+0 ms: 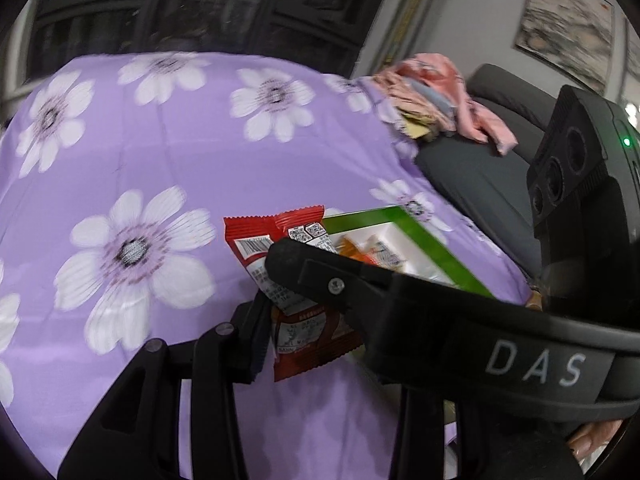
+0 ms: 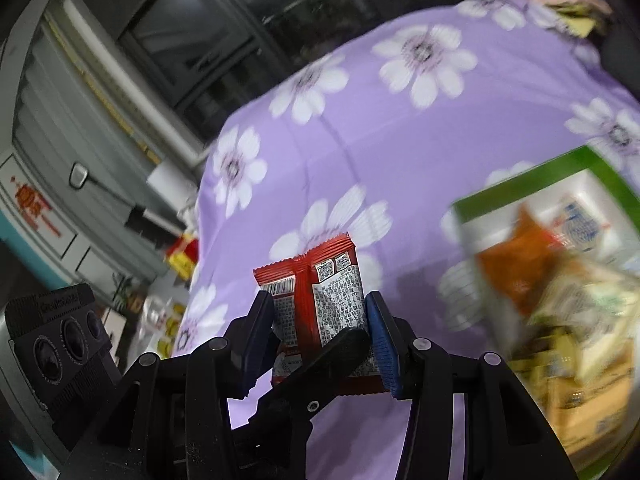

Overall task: Organize snacks
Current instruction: 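Carry the red-and-white packet with the right gripper over the box, then lower the red-and-white packet into the box and open the right gripper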

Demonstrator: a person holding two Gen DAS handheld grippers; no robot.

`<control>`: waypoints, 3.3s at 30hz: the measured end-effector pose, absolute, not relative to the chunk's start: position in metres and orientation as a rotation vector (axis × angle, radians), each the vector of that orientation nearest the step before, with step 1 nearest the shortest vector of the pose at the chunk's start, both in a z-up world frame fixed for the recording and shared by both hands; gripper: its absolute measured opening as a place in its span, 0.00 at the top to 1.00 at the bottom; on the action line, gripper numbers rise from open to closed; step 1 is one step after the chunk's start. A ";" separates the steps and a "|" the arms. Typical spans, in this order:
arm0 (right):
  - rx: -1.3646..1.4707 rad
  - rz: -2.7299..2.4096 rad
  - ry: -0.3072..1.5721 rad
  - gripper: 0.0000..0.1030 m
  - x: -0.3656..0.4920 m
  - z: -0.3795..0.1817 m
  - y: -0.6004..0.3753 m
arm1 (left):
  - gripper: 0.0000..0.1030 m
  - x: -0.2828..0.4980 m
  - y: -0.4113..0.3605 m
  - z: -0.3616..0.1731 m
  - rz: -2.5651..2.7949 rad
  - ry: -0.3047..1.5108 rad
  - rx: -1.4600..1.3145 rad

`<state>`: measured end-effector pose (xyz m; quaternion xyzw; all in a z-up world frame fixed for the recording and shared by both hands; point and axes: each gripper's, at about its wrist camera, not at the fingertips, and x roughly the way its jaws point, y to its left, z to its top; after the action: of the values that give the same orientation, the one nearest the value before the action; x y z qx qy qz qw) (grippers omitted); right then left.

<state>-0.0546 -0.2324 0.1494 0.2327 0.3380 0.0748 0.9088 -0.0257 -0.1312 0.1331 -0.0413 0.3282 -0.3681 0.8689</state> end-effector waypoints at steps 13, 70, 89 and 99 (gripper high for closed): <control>0.619 -0.068 0.607 0.51 -0.089 0.152 -0.319 | 0.63 -0.028 -0.219 0.127 -0.981 0.707 -0.022; 0.828 -0.278 0.775 0.51 -0.089 0.088 -0.393 | 0.62 -0.017 -0.298 0.071 -1.005 0.997 0.064; 0.854 -0.287 0.787 0.49 -0.091 0.086 -0.396 | 0.60 -0.017 -0.297 0.070 -0.995 0.976 0.061; 0.801 -0.321 0.752 0.36 -0.098 0.099 -0.392 | 0.45 -0.023 -0.286 0.085 -0.951 0.958 0.046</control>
<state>-0.0979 -0.3924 0.0994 0.3791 0.3557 -0.1520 0.8406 -0.0233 -0.2860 0.0853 0.0214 0.4433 -0.4403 0.7805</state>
